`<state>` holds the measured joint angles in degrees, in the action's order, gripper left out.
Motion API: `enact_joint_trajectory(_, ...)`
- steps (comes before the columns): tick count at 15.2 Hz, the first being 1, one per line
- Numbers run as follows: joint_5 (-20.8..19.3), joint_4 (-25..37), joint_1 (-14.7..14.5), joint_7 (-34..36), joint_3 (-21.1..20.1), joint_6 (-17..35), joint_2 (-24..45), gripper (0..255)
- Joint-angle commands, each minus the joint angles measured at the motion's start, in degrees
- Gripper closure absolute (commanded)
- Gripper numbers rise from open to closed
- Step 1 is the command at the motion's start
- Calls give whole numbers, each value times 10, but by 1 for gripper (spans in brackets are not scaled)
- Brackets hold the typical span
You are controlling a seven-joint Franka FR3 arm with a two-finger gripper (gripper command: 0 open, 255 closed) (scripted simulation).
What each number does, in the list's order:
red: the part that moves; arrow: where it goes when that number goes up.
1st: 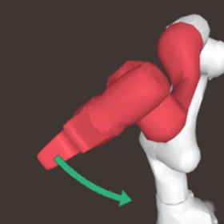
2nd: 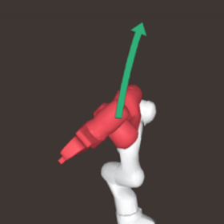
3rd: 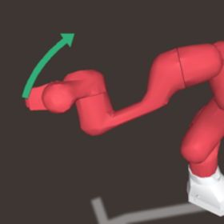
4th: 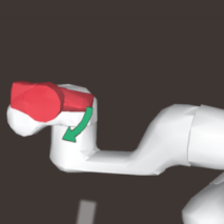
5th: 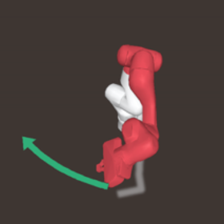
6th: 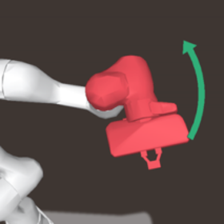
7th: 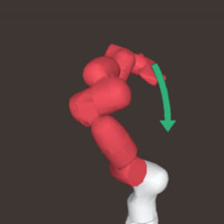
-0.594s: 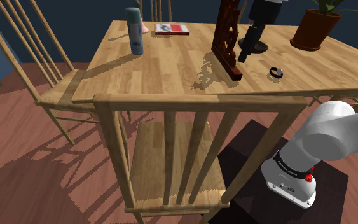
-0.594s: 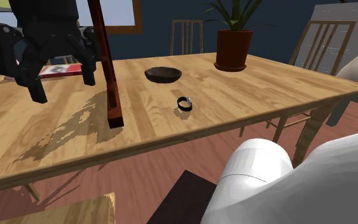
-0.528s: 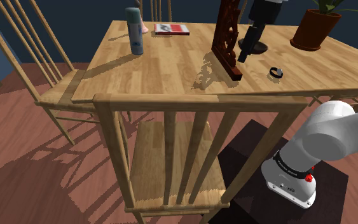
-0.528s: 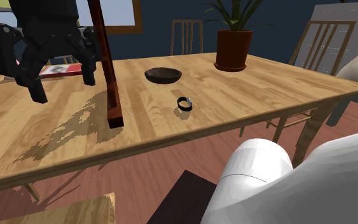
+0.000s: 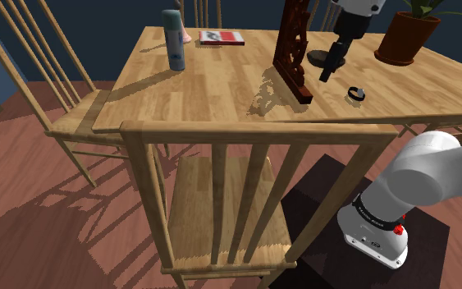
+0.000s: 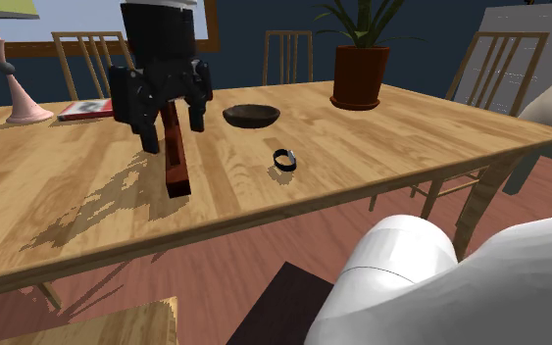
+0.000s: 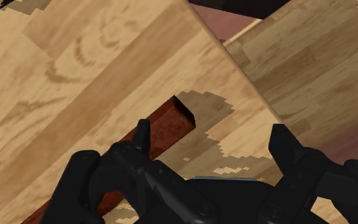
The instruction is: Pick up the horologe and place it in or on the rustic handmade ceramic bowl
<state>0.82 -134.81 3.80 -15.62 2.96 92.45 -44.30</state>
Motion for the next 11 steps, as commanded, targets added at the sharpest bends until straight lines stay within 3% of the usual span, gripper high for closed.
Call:
enact_joint_trajectory(1,-18,-4,12,-18,20,5,0,0)
enact_joint_trajectory(11,-105,-19,71,-109,126,65,32,0)
